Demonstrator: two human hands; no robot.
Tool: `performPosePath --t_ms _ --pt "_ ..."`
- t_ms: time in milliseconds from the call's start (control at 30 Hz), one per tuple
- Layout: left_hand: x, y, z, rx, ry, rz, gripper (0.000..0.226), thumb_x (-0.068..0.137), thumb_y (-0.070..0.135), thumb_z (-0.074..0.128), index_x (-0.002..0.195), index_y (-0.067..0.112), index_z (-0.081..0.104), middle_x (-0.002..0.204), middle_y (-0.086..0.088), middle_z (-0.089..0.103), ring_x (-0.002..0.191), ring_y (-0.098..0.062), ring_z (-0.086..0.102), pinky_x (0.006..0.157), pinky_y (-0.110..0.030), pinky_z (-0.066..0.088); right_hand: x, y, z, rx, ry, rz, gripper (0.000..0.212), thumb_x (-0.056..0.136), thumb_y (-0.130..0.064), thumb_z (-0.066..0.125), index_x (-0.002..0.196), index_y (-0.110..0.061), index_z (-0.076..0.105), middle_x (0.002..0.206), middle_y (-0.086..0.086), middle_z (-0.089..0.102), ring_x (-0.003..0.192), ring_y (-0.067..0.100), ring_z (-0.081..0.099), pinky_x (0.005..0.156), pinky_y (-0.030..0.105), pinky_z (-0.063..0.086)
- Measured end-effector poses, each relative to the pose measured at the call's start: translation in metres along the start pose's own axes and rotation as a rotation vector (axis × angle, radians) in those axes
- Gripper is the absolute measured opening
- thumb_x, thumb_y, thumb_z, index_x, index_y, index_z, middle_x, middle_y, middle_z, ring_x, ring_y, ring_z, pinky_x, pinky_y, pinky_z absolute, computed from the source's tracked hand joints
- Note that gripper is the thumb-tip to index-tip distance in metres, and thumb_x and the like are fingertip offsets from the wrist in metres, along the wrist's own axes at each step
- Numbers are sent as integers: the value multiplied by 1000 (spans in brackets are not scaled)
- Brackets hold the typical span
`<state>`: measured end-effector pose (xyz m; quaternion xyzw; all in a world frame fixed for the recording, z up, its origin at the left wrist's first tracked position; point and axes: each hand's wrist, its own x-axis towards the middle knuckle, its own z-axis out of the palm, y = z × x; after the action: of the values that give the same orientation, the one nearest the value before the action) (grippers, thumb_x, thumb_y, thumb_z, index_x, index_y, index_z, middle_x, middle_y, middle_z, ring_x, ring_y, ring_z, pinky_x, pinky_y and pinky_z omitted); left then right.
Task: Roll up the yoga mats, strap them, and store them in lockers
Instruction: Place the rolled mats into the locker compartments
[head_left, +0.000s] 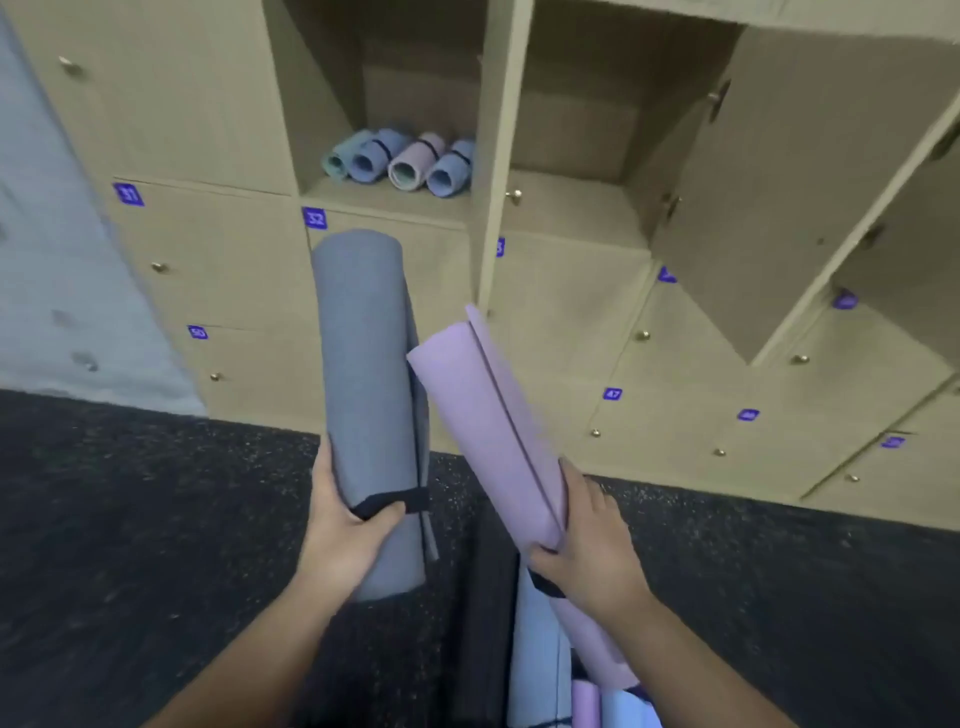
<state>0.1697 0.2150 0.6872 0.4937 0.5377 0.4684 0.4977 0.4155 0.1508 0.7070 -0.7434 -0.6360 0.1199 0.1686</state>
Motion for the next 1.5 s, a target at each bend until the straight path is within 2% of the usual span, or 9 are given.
performPosePath --t_ms 67,233,500,633,800,933,1100,1267,1500 --pt "20 9 -24 -24 36 35 110 72 6 81 149 37 8 140 8 38 123 -14 45 103 -42 40 24 -38 10 17 9 -49 99 73 -42 69 151 -19 12 142 0 36 121 27 39 100 38 36" --pt "96 23 -92 -29 114 22 111 70 12 83 151 31 9 140 3 39 123 -16 45 106 -41 38 93 -127 36 18 67 -115 97 75 -41 67 152 -20 11 139 2 39 116 27 41 95 38 39" --pt "207 60 -188 10 -53 110 102 77 -5 74 151 25 11 120 19 43 115 -10 45 99 -31 39 192 -233 47 111 175 -53 91 77 -37 67 150 -21 14 144 -1 35 121 25 38 97 38 37" --pt "254 60 -208 54 -116 127 102 74 1 78 151 29 16 136 6 43 122 -14 47 105 -40 40 224 -253 46 194 212 -15 96 76 -40 72 151 -21 15 142 -1 38 125 23 36 99 36 35" --pt "288 63 -206 -10 -174 111 94 76 -2 76 142 38 22 123 15 50 98 12 54 72 -9 47 273 -267 46 240 239 5 97 76 -40 73 151 -21 15 143 -1 38 125 24 37 100 37 37" --pt "323 65 -210 22 -171 122 93 74 0 79 140 39 26 130 10 52 106 3 56 76 -12 47 319 -276 54 335 244 36 96 73 -45 72 149 -22 18 143 -1 40 128 24 40 103 43 39" --pt "389 83 -197 10 -155 160 90 76 -11 72 141 31 25 116 20 52 82 20 58 65 -3 44 403 -277 70 445 232 6 87 65 -53 66 139 -26 30 128 -7 51 115 18 50 92 42 48" --pt "490 103 -157 16 -127 181 91 76 -1 76 143 31 25 118 17 55 88 11 63 70 -9 49 520 -271 60 549 267 -33 70 72 -30 77 130 -22 39 118 -5 55 107 14 54 84 27 45" --pt "614 141 -87 151 -42 219 112 58 47 80 150 37 17 138 8 47 102 5 57 95 -31 49 667 -254 36 576 316 -58 81 76 -29 76 142 -14 31 130 -1 53 115 16 54 96 31 46"
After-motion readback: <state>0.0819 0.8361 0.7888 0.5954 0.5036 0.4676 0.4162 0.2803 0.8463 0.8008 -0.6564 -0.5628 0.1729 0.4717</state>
